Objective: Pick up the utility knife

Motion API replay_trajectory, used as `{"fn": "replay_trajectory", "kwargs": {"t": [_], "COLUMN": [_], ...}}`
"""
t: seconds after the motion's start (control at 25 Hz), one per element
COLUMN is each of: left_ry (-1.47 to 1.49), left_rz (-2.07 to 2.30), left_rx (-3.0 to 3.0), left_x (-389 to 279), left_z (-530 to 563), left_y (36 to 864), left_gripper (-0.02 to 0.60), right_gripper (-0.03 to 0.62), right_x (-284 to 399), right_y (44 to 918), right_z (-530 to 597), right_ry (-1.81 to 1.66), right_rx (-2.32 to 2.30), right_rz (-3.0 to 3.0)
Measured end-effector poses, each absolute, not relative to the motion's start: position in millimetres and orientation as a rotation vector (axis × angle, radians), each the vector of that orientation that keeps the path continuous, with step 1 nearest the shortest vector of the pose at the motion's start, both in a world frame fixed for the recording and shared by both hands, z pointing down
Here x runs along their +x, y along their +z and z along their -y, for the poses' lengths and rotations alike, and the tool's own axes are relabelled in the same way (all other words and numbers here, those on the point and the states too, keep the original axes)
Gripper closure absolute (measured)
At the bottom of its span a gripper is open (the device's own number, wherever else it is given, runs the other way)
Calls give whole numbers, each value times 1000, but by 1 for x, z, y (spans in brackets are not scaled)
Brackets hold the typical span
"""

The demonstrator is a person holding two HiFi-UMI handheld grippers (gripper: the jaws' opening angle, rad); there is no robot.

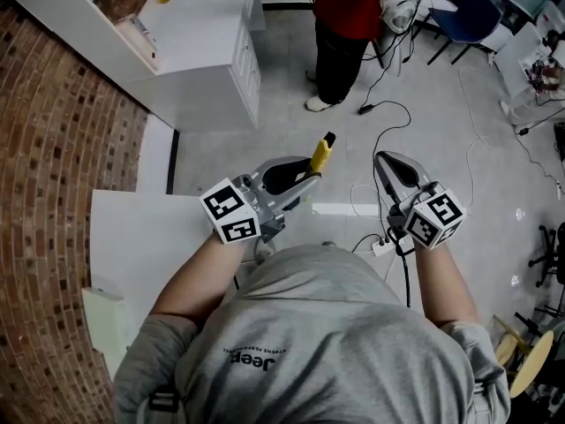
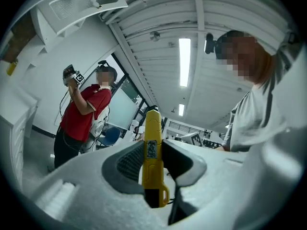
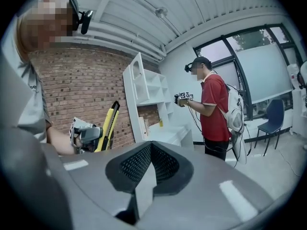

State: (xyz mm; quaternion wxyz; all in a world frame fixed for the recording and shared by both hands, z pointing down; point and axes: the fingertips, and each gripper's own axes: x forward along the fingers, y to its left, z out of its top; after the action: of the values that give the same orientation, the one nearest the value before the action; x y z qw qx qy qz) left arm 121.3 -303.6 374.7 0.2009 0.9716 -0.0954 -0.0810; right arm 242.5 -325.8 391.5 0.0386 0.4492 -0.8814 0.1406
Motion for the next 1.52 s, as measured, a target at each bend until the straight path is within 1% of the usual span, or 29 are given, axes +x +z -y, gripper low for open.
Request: {"fn": "replay_trajectory", "kwargs": {"t": [0.2, 0.56, 1.52], "left_ry": [-306, -356, -370], "left_rz": [264, 283, 288], "left_rx": [2666, 2645, 2655], "left_x": [116, 104, 99], "left_z": [306, 306, 309], "left_y": [364, 356, 355], "left_gripper": [462, 462, 462], "right_gripper": [585, 585, 586], "right_x": [238, 229, 230], "right_y": [388, 376, 385], "right_z": [326, 329, 333], "right_ry": [428, 433, 440], "right_rx": [1372, 1380, 1395], "right_rz": [2716, 2740, 2698]}}
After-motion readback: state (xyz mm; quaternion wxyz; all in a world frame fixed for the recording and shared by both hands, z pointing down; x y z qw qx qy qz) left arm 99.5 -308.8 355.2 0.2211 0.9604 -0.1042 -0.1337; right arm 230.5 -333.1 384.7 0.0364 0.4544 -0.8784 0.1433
